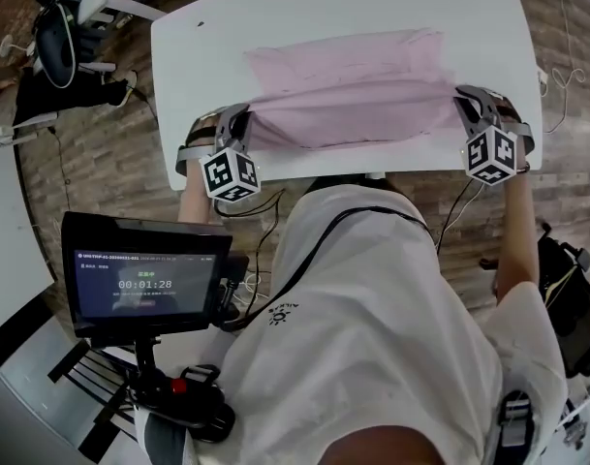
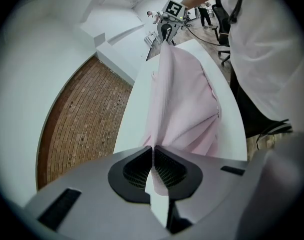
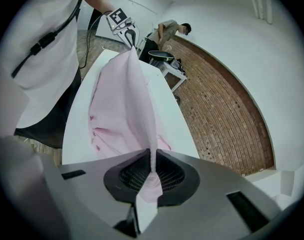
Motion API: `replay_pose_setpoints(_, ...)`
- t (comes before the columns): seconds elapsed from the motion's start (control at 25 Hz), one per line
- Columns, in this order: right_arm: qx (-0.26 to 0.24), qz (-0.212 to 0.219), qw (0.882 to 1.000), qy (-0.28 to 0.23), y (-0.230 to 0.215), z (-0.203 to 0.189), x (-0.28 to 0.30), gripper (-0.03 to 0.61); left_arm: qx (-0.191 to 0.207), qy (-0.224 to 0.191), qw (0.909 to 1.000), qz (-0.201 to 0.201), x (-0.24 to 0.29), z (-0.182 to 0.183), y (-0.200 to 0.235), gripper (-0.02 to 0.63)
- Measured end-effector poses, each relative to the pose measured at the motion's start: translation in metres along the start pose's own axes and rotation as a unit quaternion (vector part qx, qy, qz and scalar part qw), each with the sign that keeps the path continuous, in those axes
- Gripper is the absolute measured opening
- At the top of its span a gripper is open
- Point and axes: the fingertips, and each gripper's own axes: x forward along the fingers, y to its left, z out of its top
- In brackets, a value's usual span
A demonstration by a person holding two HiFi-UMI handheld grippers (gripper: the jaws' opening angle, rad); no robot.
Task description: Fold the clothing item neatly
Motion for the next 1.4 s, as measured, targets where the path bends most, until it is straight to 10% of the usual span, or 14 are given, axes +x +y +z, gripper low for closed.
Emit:
replay_pose_setpoints(0.56,-0.004,0.023,0.999,0.031,-0.047,-0.007,0.109,0.034,0.025,0.003,0.9987,-0.044,0.116,-0.025,0.052,0.020)
replay_pose_setpoints(1.4,0.003,0.045,0.996,0.076,-0.063,-0.023,0.138,0.031,-0.015,0.014,0.9956,-0.092,0.156,-0.021,0.059,0.020)
